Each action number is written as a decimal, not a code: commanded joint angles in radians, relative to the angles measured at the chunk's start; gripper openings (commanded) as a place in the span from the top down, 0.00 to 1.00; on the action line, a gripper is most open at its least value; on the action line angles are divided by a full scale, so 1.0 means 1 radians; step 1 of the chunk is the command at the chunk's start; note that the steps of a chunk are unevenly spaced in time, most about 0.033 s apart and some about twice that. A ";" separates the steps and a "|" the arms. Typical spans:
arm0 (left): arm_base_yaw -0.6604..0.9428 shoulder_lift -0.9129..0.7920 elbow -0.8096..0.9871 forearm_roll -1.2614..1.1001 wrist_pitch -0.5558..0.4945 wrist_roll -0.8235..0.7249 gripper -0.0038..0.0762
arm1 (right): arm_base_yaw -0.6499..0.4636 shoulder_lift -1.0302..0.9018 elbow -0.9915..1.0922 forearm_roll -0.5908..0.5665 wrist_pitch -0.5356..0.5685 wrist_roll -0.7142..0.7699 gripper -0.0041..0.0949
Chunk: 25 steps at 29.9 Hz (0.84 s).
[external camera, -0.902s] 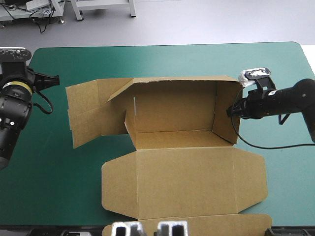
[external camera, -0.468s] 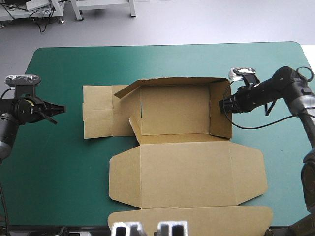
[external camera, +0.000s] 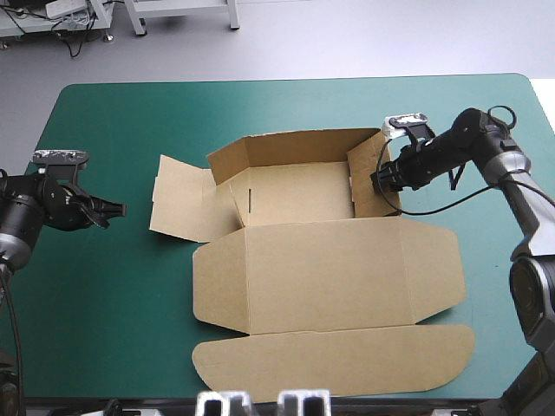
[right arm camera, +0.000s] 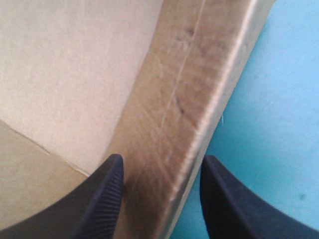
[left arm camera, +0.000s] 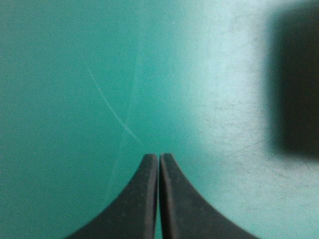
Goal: Fold the box
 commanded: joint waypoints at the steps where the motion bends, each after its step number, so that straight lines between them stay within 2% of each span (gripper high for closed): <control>1: 0.022 -0.013 -0.024 -0.024 -0.028 0.020 0.95 | 0.000 -0.049 -0.117 -0.005 0.041 0.030 0.50; 10: 0.119 0.034 -0.024 -0.110 -0.021 0.124 0.95 | 0.000 -0.052 -0.384 -0.085 0.220 0.135 0.51; 15: 0.203 0.084 -0.028 -0.274 -0.021 0.232 0.95 | 0.000 -0.123 -0.401 -0.090 0.220 0.218 0.51; 22: 0.254 0.134 -0.043 -0.563 0.001 0.368 0.96 | 0.001 -0.216 -0.233 -0.145 0.217 0.257 0.51; 25: 0.254 0.135 -0.043 -0.696 0.031 0.437 0.96 | 0.001 -0.214 -0.162 -0.130 0.137 0.249 0.51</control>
